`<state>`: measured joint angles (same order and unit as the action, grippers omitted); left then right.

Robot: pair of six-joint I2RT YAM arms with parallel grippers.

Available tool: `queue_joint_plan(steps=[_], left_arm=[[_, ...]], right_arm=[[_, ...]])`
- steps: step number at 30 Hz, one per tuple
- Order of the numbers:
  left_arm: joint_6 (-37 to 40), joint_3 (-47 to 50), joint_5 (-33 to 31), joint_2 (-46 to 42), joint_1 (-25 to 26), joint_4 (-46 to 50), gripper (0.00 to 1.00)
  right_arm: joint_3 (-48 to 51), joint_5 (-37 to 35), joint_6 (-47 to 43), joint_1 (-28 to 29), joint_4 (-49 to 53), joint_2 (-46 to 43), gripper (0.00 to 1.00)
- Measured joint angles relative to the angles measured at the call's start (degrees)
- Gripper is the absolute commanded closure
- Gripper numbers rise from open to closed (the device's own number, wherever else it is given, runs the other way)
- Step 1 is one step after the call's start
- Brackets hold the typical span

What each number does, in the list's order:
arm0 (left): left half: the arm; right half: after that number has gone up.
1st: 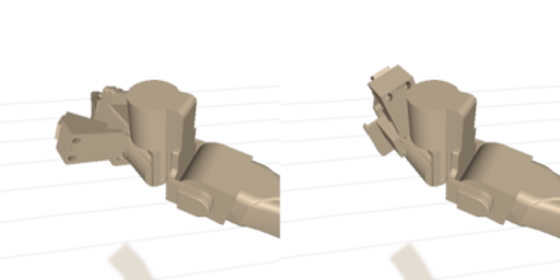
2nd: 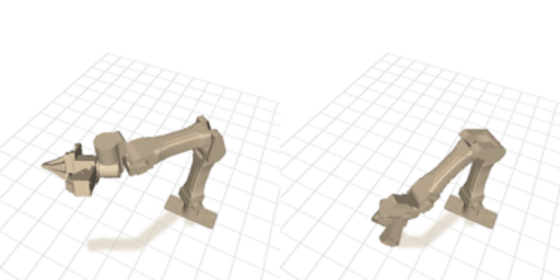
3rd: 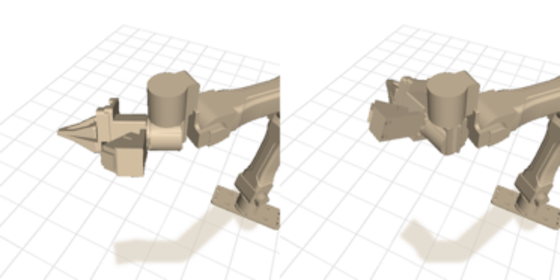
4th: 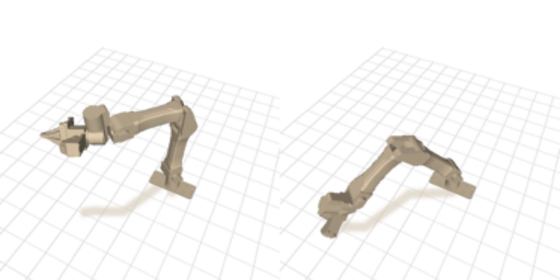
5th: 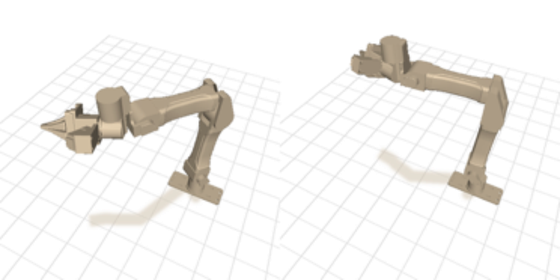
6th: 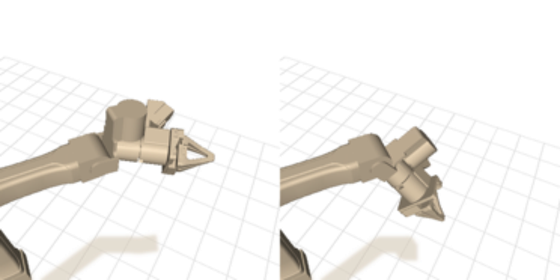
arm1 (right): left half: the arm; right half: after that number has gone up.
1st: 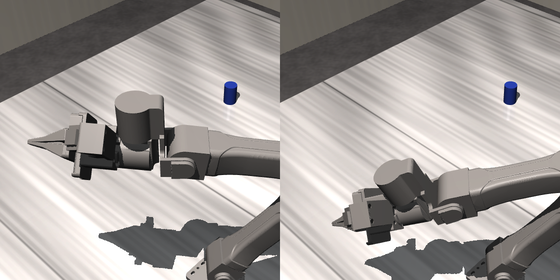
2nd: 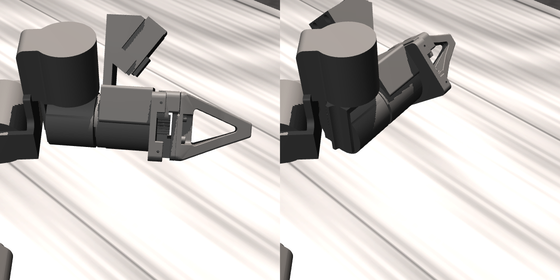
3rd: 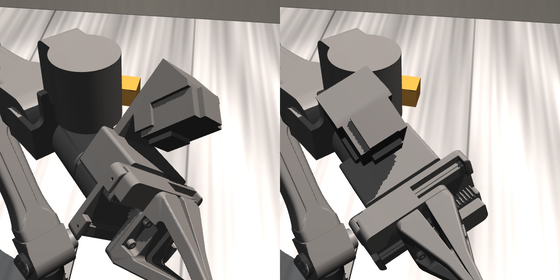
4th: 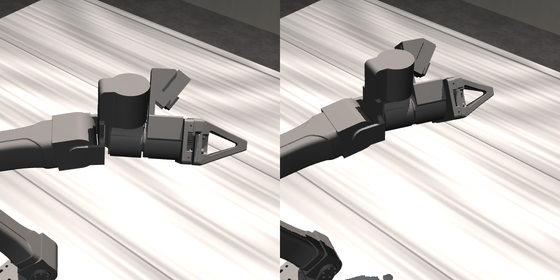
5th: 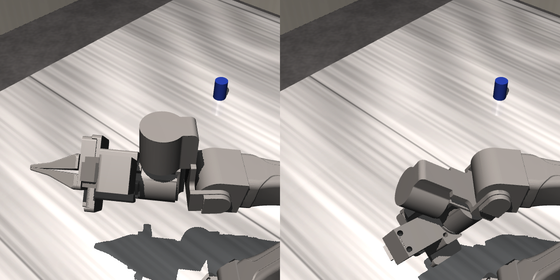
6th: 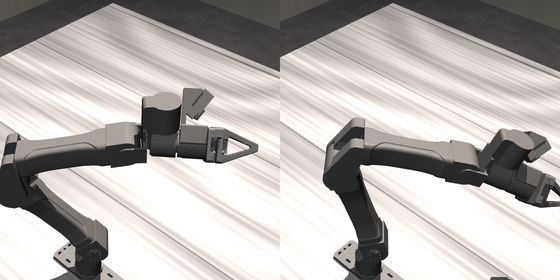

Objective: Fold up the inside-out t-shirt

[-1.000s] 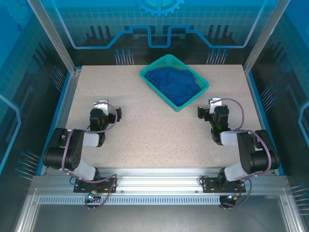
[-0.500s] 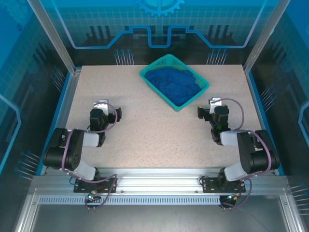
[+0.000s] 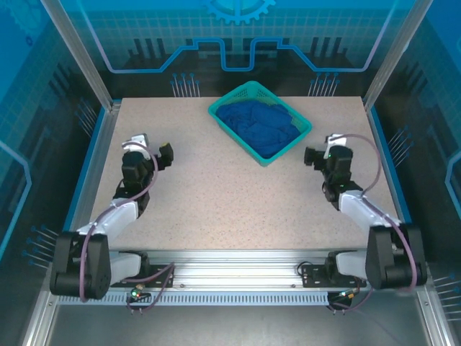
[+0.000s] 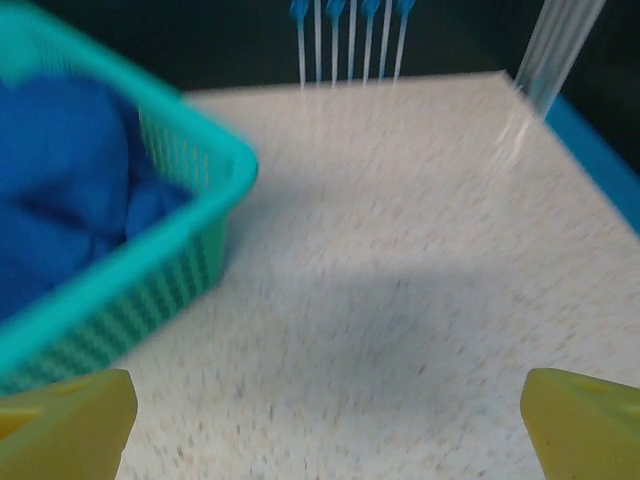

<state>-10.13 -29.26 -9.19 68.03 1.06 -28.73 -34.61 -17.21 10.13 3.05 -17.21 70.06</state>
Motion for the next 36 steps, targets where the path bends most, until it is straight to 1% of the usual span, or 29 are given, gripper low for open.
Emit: queue_joint_plan(steps=[2, 3, 5, 7, 9, 12, 17, 19, 21, 24, 27, 29, 32, 34, 36], left_arm=[[-3.43, -2.16, 4.24, -0.37, 0.31, 2.89, 0.01], [-4.87, -3.48, 6.14, 0.15, 0.83, 4.85, 0.01], [-6.84, -6.84, 9.18, 2.16, 2.93, 9.35, 0.01], [-7.96, -11.06, 11.08, 4.81, 6.34, 13.97, 0.01], [-8.02, -13.88, 12.31, 6.54, 9.11, 16.90, 0.01], [-8.50, -15.28, 13.22, 7.32, 11.15, 19.56, 0.01], [-9.53, -15.28, 13.38, 7.37, 11.21, 22.80, 0.01], [-9.53, -15.28, 13.38, 7.37, 11.21, 23.54, 0.01], [-9.51, -15.28, 13.38, 7.37, 11.21, 24.26, 0.01], [-9.49, -15.28, 13.38, 7.50, 11.21, 25.22, 0.01], [-9.49, -15.28, 13.38, 8.02, 11.21, 25.73, 0.01], [-9.49, -15.28, 13.38, 8.22, 11.21, 26.10, 0.01], [-9.49, -15.28, 13.40, 8.24, 11.21, 26.40, 0.01], [-9.51, -15.26, 13.44, 8.26, 11.23, 26.40, 0.01], [-9.51, -15.21, 13.60, 8.28, 11.32, 26.34, 0.01]], right_arm=[[-2.84, 0.24, 0.35, 1.88, 3.69, -3.48, 0.00], [-4.63, -0.33, -0.17, 4.83, 5.66, -4.00, 0.00], [-8.98, -0.20, -1.55, 11.54, 9.44, -2.14, 0.00], [-16.17, 1.70, -3.61, 18.16, 14.78, 3.87, 0.00], [-22.36, 3.52, -5.03, 21.09, 18.60, 9.92, 0.02], [-29.97, 5.05, -6.97, 23.43, 24.06, 18.38, 0.07], [-41.35, 5.66, -9.57, 26.82, 32.57, 31.45, 0.18], [-44.92, 5.60, -10.40, 27.69, 35.39, 35.80, 0.26], [-48.22, 5.25, -10.93, 28.04, 37.77, 39.76, 0.41], [-52.30, 3.87, -10.75, 28.02, 41.03, 44.28, 0.61], [-54.29, 2.54, -9.94, 27.93, 43.30, 46.21, 0.75], [-54.34, 1.75, -9.94, 27.82, 44.11, 46.14, 0.79], [-52.48, 0.50, -9.94, 27.08, 44.22, 44.78, 0.82], [-48.78, 0.26, -9.77, 25.03, 44.24, 41.90, 0.82], [-44.81, 0.70, -9.79, 21.27, 44.50, 38.36, 0.83]])
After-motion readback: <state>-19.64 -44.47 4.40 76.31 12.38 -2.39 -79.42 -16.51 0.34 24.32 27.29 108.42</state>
